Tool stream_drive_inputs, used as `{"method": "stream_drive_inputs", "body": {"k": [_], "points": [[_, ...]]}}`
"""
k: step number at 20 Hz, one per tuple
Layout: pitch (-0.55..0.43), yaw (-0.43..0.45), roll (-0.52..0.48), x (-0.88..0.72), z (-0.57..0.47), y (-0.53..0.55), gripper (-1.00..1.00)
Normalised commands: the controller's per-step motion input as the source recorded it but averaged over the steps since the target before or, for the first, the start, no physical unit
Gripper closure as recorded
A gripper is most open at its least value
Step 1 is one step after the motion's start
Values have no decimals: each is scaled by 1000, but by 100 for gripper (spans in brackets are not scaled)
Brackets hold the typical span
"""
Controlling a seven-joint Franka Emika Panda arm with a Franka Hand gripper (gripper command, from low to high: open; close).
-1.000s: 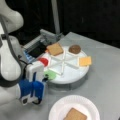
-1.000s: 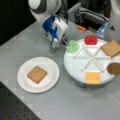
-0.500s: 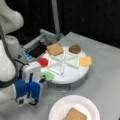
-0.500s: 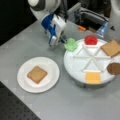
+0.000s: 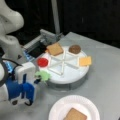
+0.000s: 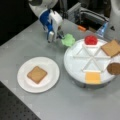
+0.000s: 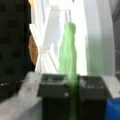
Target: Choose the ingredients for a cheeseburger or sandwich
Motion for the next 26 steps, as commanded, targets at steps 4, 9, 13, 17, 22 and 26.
{"method": "stream_drive_inputs", "body": {"k": [4, 9, 13, 17, 22, 26], "points": [[100, 85, 77, 323, 308, -136, 100], [73, 163, 37, 339, 212, -133, 100], [32, 305, 28, 505, 177, -275, 100], [61, 383, 36, 647, 36, -424, 100], [126, 383, 14, 823, -63, -469, 100], [149, 343, -4, 838, -106, -398, 100]]}}
